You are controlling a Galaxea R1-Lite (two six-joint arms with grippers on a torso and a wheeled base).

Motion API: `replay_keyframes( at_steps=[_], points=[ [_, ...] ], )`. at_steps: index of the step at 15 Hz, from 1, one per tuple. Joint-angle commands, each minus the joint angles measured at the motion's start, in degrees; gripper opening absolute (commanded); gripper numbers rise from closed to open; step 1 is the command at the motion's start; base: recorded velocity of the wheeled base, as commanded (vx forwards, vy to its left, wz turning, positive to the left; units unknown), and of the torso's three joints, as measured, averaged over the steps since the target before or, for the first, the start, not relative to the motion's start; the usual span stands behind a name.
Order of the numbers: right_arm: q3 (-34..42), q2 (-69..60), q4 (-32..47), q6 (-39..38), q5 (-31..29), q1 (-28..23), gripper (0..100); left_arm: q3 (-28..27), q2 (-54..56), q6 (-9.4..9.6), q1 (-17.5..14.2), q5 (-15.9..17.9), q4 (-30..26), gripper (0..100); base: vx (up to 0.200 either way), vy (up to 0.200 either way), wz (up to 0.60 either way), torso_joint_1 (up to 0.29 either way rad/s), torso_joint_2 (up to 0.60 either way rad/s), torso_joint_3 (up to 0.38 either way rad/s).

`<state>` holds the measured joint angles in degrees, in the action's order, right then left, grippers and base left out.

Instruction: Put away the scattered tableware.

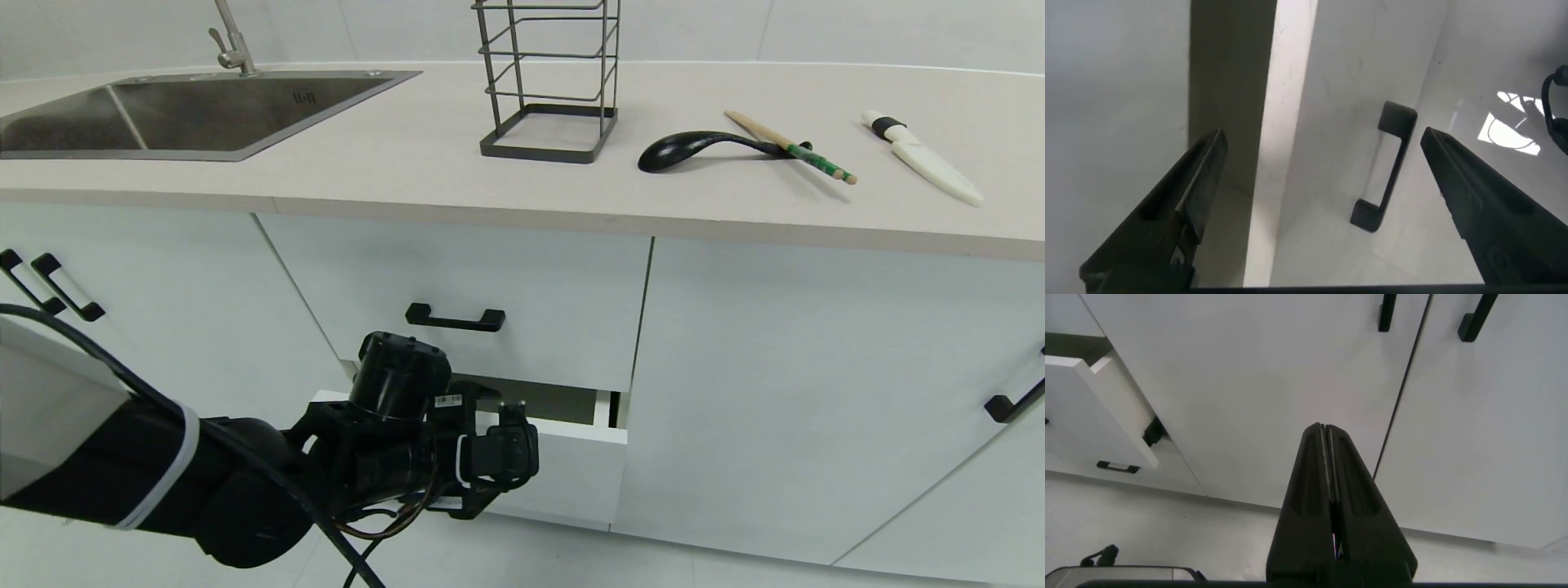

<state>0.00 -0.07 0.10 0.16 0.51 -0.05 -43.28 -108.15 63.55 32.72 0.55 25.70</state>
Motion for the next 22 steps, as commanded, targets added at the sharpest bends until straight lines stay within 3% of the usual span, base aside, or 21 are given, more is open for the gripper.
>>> replay_keyframes(
  at_steps=[1, 7, 10, 13, 16, 22],
  points=[
    [0.0, 0.1, 0.0, 0.0, 0.0, 0.0, 0, 0.0, -2.8, 0.0, 0.0, 0.2, 0.5, 100, 0.0, 0.0, 0.0, 0.0, 0.0, 0.0],
    [0.0, 0.1, 0.0, 0.0, 0.0, 0.0, 0, 1.8, -1.7, 0.0, 0.2, 2.7, 0.1, 100, 0.0, 0.0, 0.0, 0.0, 0.0, 0.0],
    [0.0, 0.1, 0.0, 0.0, 0.0, 0.0, 0, 9.4, 6.0, -0.09, 3.0, 4.7, -1.2, 100, 0.0, 0.0, 0.0, 0.0, 0.0, 0.0],
    [0.0, 0.1, 0.0, 0.0, 0.0, 0.0, 0, 15.6, 15.8, -1.32, 5.1, 5.1, -6.9, 100, 0.0, 0.0, 0.0, 0.0, 0.0, 0.0],
    [0.0, 0.1, 0.0, 0.0, 0.0, 0.0, 0, 15.9, 22.5, -1.32, 5.5, 6.0, -12.3, 100, 0.0, 0.0, 0.0, 0.0, 0.0, 0.0],
    [0.0, 0.1, 0.0, 0.0, 0.0, 0.0, 0, 16.5, 22.0, -1.24, 5.5, 6.0, -12.3, 100, 0.0, 0.0, 0.0, 0.0, 0.0, 0.0]
  ],
)
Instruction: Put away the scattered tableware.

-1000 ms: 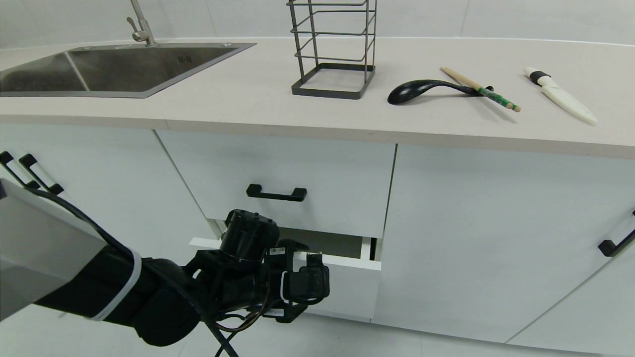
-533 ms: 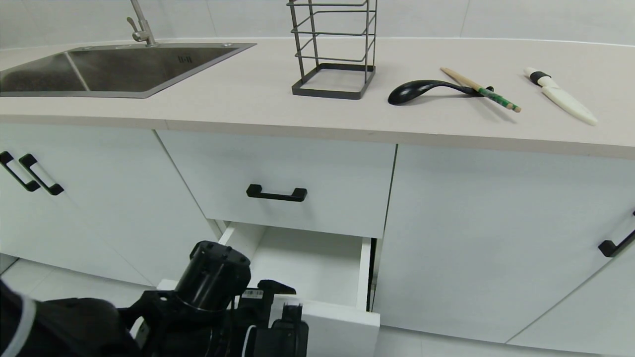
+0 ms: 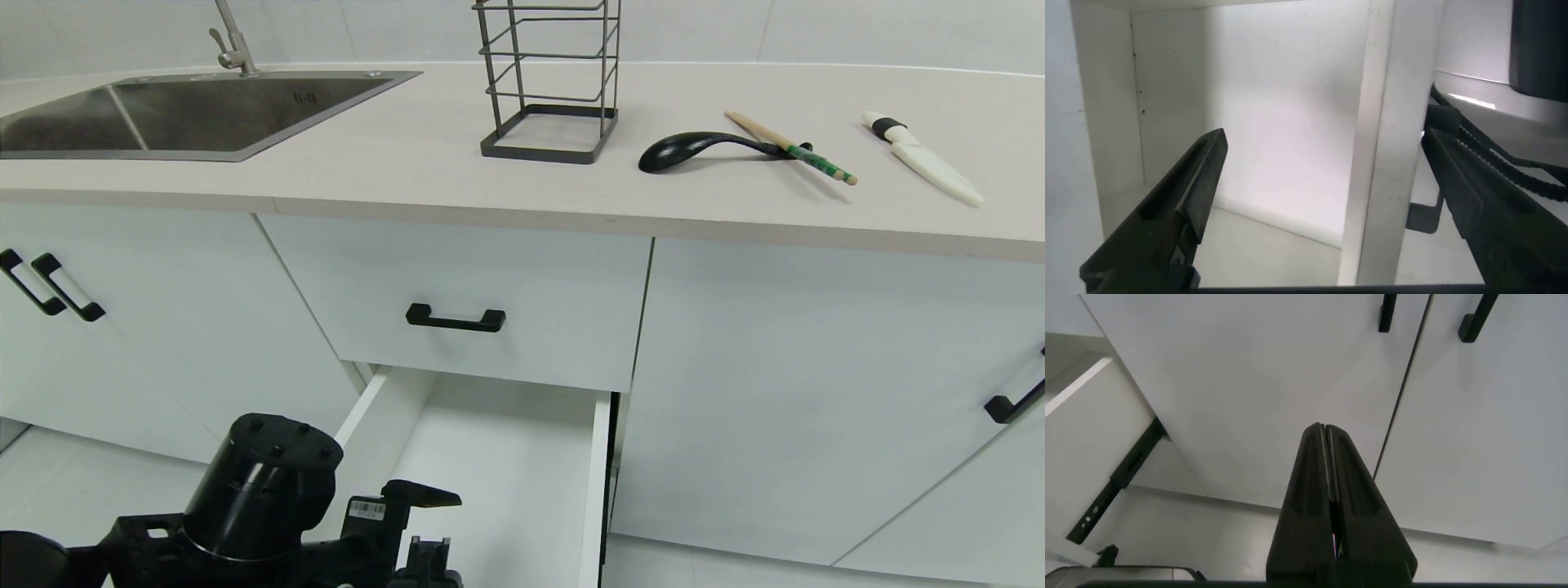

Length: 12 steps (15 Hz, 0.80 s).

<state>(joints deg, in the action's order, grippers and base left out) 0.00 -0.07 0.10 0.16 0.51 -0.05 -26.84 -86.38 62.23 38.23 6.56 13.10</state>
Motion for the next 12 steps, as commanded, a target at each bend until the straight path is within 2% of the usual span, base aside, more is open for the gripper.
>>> replay_keyframes(
  at_steps=[1, 8, 10, 11, 12],
  points=[
    [0.0, 0.1, 0.0, 0.0, 0.0, 0.0, 0, 0.2, -0.1, -0.09, 0.0, -0.2, 0.3, 100, 0.0, 0.0, 0.0, 0.0, 0.0, 0.0],
    [0.0, 0.1, 0.0, 0.0, 0.0, 0.0, 0, 0.0, 0.2, -0.18, -0.3, 0.1, 0.7, 100, 0.0, 0.0, 0.0, 0.0, 0.0, 0.0],
    [0.0, 0.1, 0.0, 0.0, 0.0, 0.0, 0, -1.7, 1.1, -0.53, -0.1, 2.9, 0.7, 100, 0.0, 0.0, 0.0, 0.0, 0.0, 0.0],
    [0.0, 0.1, 0.0, 0.0, 0.0, 0.0, 0, -2.7, 2.1, -1.85, -0.1, 4.8, 0.7, 100, 0.0, 0.0, 0.0, 0.0, 0.0, 0.0],
    [0.0, 0.1, 0.0, 0.0, 0.0, 0.0, 0, -3.6, 4.3, -5.28, -0.1, 7.0, 0.7, 100, 0.0, 0.0, 0.0, 0.0, 0.0, 0.0]
  ],
)
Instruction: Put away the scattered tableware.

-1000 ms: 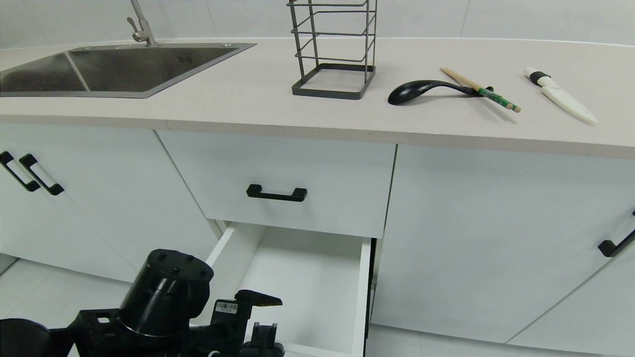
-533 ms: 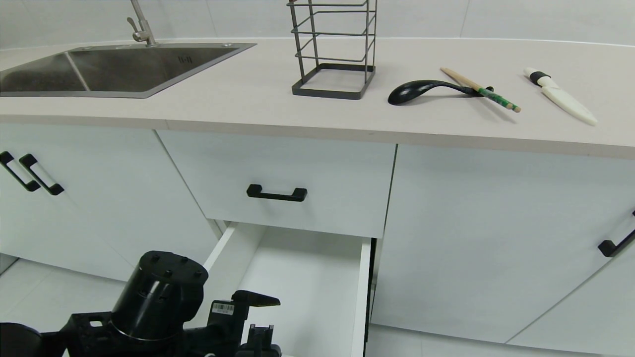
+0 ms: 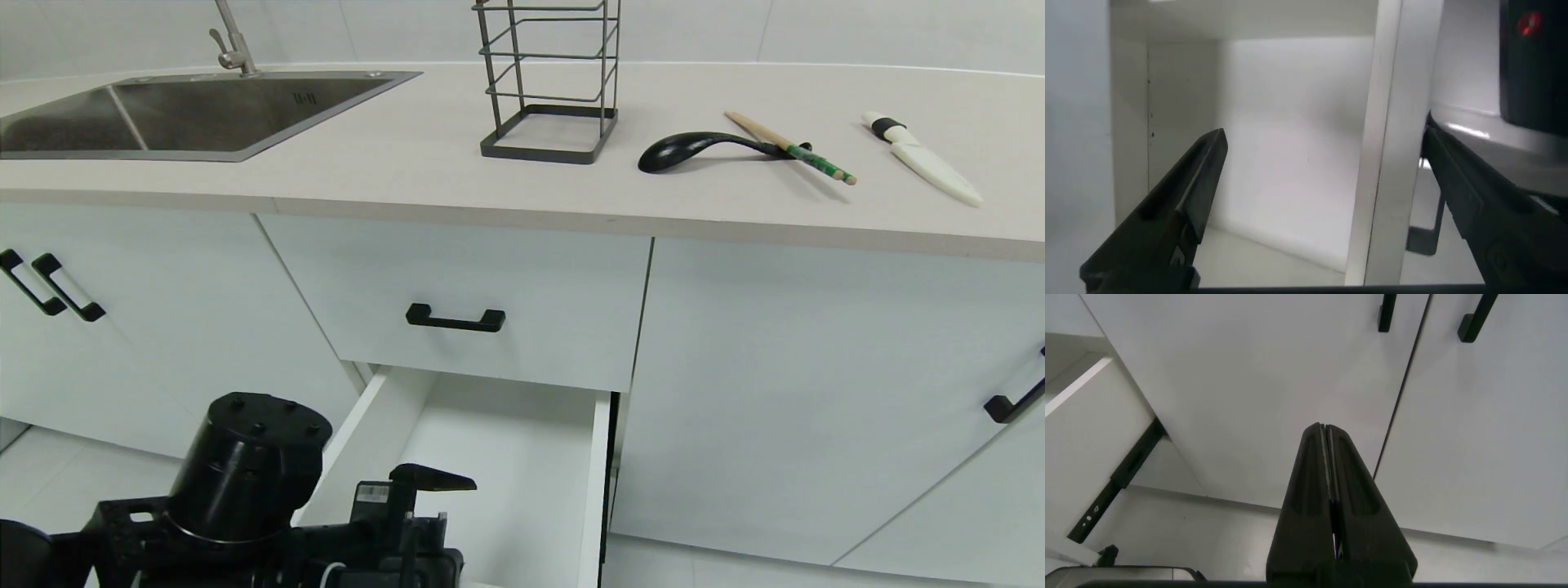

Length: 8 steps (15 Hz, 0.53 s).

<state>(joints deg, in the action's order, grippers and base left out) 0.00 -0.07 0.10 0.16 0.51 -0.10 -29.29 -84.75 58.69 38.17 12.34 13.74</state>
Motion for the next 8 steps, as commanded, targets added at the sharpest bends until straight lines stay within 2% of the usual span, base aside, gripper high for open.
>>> replay_keyframes(
  at_steps=[1, 2, 3, 5, 6, 7, 8],
  points=[
    [0.0, 0.1, 0.0, 0.0, 0.0, 0.0, 0, -1.5, 3.9, -3.67, 0.1, 1.9, 0.1, 100, 0.0, 0.0, 0.0, 0.0, 0.0, 0.0],
    [0.0, 0.1, 0.0, 0.0, 0.0, 0.0, 0, -3.0, 9.6, -12.63, -0.2, 2.9, 0.1, 100, 0.0, 0.0, 0.0, 0.0, 0.0, 0.0],
    [0.0, 0.1, 0.0, 0.0, 0.0, 0.0, 0, -4.4, 12.2, -18.61, -0.4, 2.3, 0.2, 100, 0.0, 0.0, 0.0, 0.0, 0.0, 0.0],
    [0.0, 0.1, 0.0, 0.0, 0.0, 0.0, 0, -10.1, 16.0, -36.89, -5.0, 1.2, 0.4, 100, 0.0, 0.0, 0.0, 0.0, 0.0, 0.0],
    [0.0, 0.1, 0.0, 0.0, 0.0, 0.0, 0, -11.0, 16.2, -40.93, -7.8, 1.6, 0.6, 100, 0.0, 0.0, 0.0, 0.0, 0.0, 0.0],
    [0.0, 0.1, 0.0, 0.0, 0.0, 0.0, 0, -10.4, 16.4, -42.25, -9.7, 2.8, 1.6, 100, 0.0, 0.0, 0.0, 0.0, 0.0, 0.0],
    [0.0, 0.1, 0.0, 0.0, 0.0, 0.0, 0, -8.5, 16.9, -42.95, -12.3, 4.9, 4.8, 100, 0.0, 0.0, 0.0, 0.0, 0.0, 0.0]
  ],
)
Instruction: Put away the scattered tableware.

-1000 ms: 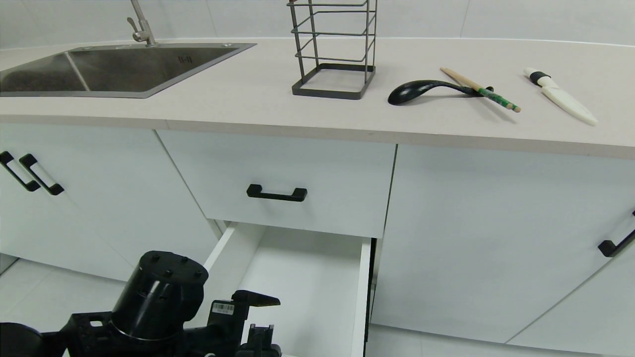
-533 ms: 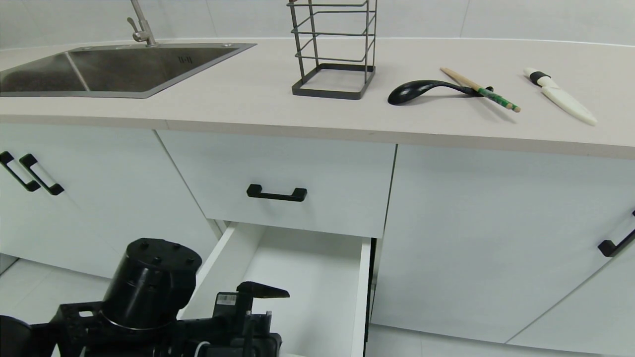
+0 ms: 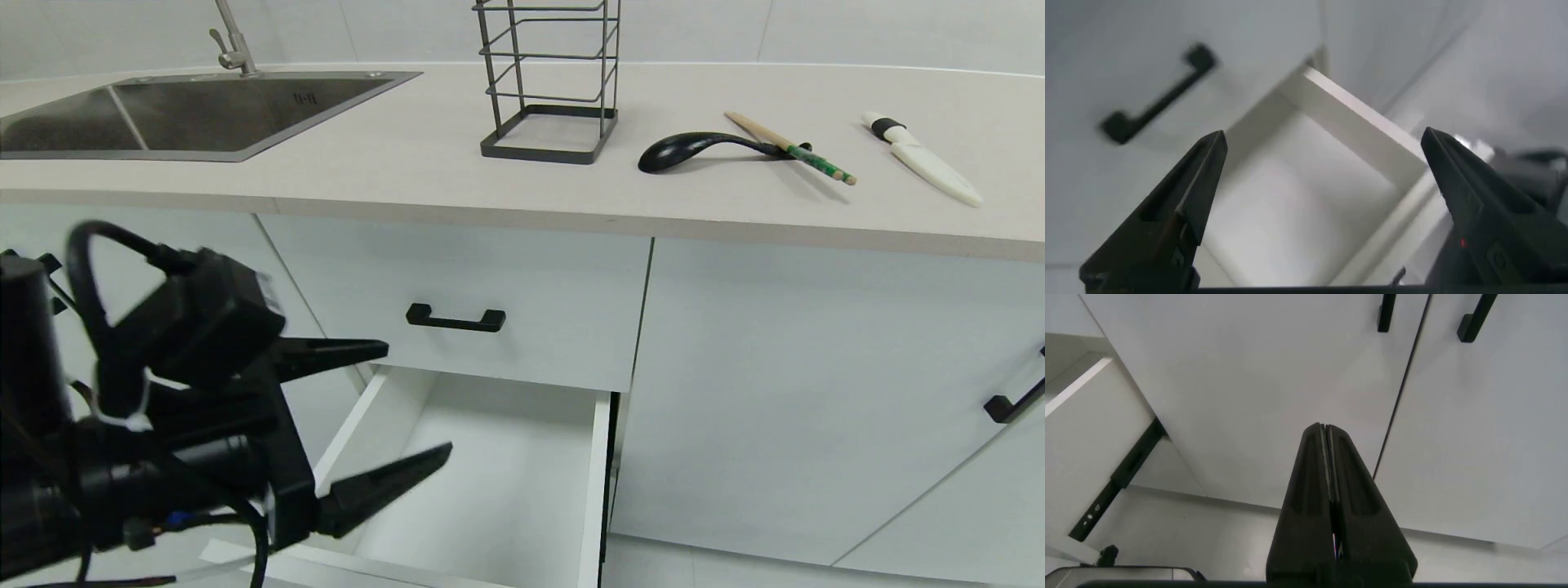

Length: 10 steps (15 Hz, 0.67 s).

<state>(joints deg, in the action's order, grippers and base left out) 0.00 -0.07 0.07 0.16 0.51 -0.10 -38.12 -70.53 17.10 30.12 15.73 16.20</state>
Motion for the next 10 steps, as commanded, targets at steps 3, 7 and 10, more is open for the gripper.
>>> replay_keyframes(
  at_steps=[3, 7, 10],
  points=[
    [0.0, 0.1, 0.0, 0.1, 0.0, 0.0, 0, 16.1, 3.2, -4.97, -15.6, 9.2, 21.1, 100, 0.0, 0.0, 0.0, 0.0, 0.0, 0.0],
    [0.0, 0.1, 0.0, 0.7, 0.5, 0.0, 0, 37.5, 11.2, -7.7, -21.6, 11.9, 49.8, 100, 0.0, 0.0, 0.0, 0.0, 0.0, 0.0],
    [0.0, 0.1, 0.0, 0.7, 0.5, 0.0, 0, 37.7, 40.5, -7.61, -22.3, 11.5, 32.0, 100, 0.0, 0.0, 0.0, 0.0, 0.0, 0.0]
  ],
)
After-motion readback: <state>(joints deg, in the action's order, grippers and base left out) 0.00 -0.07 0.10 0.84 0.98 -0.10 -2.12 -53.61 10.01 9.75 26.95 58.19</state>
